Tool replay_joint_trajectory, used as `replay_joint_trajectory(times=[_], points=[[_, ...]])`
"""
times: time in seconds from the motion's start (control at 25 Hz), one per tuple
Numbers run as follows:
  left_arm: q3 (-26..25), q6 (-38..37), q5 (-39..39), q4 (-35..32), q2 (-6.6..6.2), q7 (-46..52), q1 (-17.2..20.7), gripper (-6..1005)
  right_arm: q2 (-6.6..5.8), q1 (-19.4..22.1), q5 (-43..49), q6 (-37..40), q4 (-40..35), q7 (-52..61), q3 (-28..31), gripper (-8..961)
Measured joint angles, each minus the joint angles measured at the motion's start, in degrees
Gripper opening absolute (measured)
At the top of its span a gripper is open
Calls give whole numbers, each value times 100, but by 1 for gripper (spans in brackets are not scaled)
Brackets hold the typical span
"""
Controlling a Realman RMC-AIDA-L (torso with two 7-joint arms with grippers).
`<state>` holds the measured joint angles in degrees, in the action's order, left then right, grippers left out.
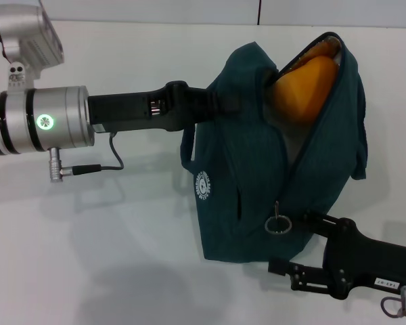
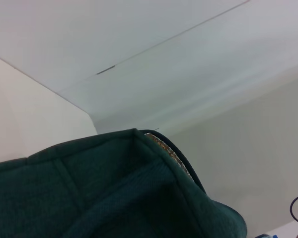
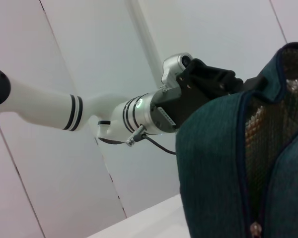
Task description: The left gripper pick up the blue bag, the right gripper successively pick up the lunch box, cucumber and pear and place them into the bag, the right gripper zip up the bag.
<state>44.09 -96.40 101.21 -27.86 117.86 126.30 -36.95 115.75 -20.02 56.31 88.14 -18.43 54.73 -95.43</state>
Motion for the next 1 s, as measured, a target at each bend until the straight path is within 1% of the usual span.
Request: replay_joint_trajectory(times=[0.2, 0.44, 0.56, 0.76, 1.0], points=[[-15, 14, 2, 0, -1, -29, 15, 39, 1, -19, -68, -168, -64, 5, 30, 846], [-21, 17, -2, 3, -1, -40, 22, 39, 0, -64, -71, -285, -91, 25, 8, 644], [-23, 16, -5, 4, -1, -42, 22, 39, 0, -67, -60, -289, -87, 26, 0, 405], [-24, 17, -6, 2, -1, -51, 22, 39, 0, -70, -59, -287, -83, 28, -2, 240], [-23, 16, -6, 0, -1, -65, 30, 37, 8, -72, -69, -292, -76, 28, -2, 230]])
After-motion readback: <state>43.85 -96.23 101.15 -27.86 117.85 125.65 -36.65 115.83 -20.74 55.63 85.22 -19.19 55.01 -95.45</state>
